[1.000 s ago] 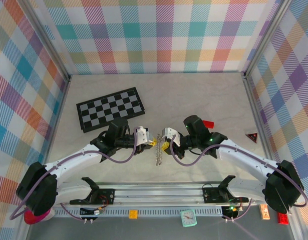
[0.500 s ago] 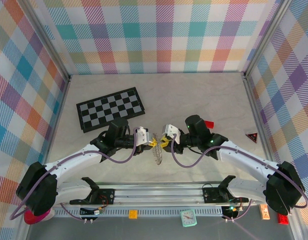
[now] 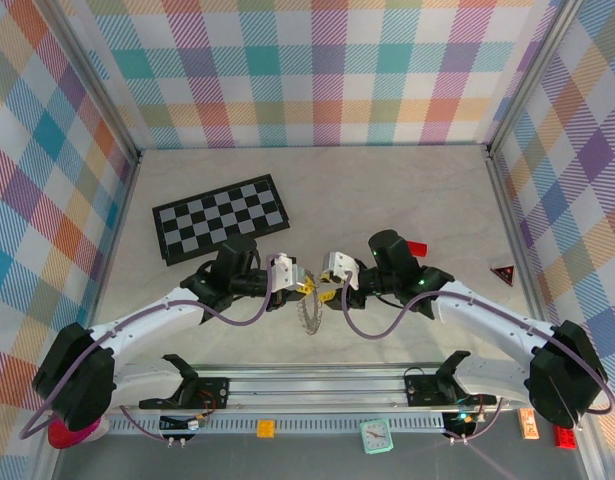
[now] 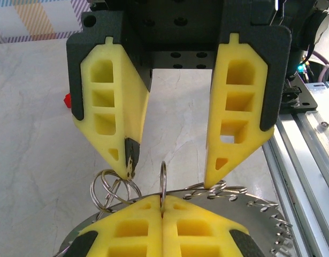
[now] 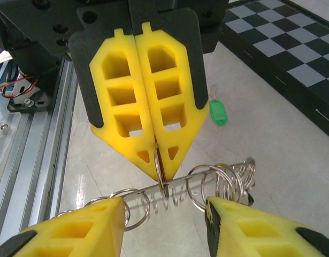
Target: Put the keys on the keyring
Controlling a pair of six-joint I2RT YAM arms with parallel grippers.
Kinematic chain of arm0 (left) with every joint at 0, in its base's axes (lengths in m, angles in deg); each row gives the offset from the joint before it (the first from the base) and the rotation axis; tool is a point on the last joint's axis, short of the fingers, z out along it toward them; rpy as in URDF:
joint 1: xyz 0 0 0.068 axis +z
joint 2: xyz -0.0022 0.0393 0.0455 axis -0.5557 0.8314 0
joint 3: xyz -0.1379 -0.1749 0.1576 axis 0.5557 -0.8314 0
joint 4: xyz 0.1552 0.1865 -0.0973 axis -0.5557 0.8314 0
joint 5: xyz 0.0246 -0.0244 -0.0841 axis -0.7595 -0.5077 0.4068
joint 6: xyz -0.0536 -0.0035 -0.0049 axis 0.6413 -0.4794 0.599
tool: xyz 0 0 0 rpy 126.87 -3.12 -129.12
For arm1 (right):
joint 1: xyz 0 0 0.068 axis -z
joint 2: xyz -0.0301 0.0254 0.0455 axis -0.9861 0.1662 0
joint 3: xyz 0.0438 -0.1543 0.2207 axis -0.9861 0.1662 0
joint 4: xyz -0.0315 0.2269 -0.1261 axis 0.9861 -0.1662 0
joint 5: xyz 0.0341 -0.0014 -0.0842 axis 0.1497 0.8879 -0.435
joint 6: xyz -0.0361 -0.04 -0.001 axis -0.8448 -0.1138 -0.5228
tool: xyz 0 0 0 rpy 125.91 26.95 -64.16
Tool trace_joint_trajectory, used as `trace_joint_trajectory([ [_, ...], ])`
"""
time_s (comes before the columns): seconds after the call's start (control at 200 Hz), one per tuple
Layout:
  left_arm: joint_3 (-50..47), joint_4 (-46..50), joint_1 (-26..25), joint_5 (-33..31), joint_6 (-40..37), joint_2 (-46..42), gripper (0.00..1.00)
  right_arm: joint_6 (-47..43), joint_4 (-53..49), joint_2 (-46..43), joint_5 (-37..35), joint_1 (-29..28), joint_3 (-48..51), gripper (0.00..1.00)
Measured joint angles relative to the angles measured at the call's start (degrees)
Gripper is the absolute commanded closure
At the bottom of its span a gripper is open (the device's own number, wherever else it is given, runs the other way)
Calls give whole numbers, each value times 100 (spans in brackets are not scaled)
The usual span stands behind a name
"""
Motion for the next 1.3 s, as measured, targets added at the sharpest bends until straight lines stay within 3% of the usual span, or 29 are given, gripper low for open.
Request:
trace_joint_trajectory([
  [0.215,0,50,-22,-11,-20,4,100,0,-225,-317,-72,0,81,56],
  [0.42,0,48,-24,-20,-20,4,100,201,-254,-903,-107,-24,225,64],
  [0.945,22,236,-70,-186,-129,22,100,264,-262,-181,-249,-223,-46,81],
  [1.3,63,374,-138,-280,-129,46,100,238,-264,-127,-719,-297,-133,74],
])
